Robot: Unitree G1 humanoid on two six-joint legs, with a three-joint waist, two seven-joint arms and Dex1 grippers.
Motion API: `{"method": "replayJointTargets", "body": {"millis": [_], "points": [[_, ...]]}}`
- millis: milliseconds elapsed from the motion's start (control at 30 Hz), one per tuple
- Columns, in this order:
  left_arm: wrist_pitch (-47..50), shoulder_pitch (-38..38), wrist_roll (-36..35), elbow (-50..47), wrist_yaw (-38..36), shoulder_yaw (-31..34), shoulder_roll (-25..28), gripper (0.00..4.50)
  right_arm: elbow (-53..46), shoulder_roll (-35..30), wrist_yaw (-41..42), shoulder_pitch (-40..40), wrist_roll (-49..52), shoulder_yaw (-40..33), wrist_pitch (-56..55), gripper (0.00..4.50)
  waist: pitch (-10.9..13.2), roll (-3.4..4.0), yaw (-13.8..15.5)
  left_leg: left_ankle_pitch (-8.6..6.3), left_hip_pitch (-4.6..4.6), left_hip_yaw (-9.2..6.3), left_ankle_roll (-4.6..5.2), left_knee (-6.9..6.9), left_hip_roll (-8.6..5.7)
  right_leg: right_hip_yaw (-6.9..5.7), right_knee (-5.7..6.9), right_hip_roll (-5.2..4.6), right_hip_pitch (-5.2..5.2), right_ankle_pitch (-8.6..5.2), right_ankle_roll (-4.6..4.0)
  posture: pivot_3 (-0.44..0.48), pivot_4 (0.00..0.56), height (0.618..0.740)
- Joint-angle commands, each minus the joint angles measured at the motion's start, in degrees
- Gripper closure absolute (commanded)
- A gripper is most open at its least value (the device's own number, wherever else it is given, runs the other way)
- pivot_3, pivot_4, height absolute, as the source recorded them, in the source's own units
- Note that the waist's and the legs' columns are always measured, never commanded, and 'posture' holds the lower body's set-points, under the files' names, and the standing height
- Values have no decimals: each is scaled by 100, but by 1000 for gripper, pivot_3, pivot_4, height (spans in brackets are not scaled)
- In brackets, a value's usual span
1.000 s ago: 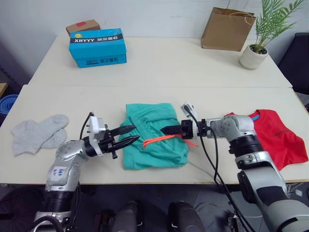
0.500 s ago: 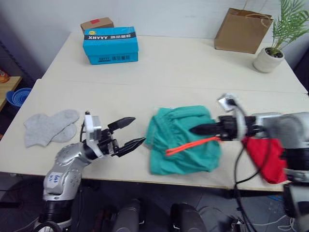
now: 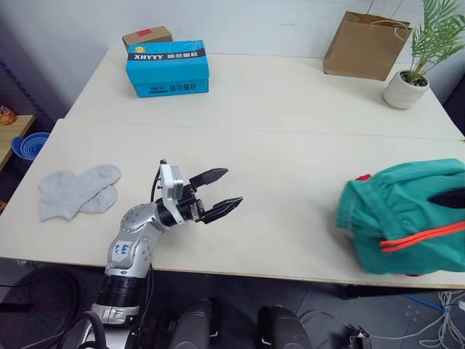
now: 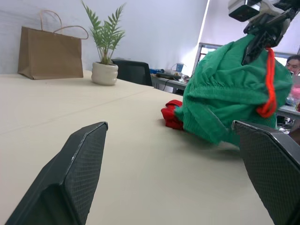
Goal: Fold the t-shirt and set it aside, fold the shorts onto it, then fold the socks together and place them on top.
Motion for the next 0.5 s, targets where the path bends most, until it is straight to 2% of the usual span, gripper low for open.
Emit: {"method": "replayJointTargets", "body": {"millis": [33,133,300,367,500], "points": [[-3,-103,-12,-73,-60,22,74,36,1007,-355,336,-166,-483,396,-1207,4500,3,5,-2,1,0,0,-2,-1,0,1,0,0,0,0,0,0,150,740],[-4,-126,-1,-76,-78,35,119,36,1798,54,298,-1182,-1096,1125,-1666,4500,6,8,-34,-2,0,-3,-12,-1,1,-2,-2,1,-1,0,0,0,150,740],[139,-57,-40,-235,5,55,197,36,3092,941,-32,-2315,-2476,2132,-2849,4500,7,8,-105,-9,-1,-4,-26,1,-1,-6,-7,3,3,0,0,0,150,740],[237,8,-66,-372,43,66,248,36,3479,1349,0,-2517,-2644,2249,-3006,4500,10,16,-113,4,-1,-3,-12,1,-3,-9,-3,4,2,0,0,0,150,740],[409,123,-121,-578,113,128,348,36,4199,2114,-810,-2800,-2788,1950,-4273,4500,12,18,-123,15,7,-3,-14,5,3,-46,12,14,6,0,0,0,150,740]]}}
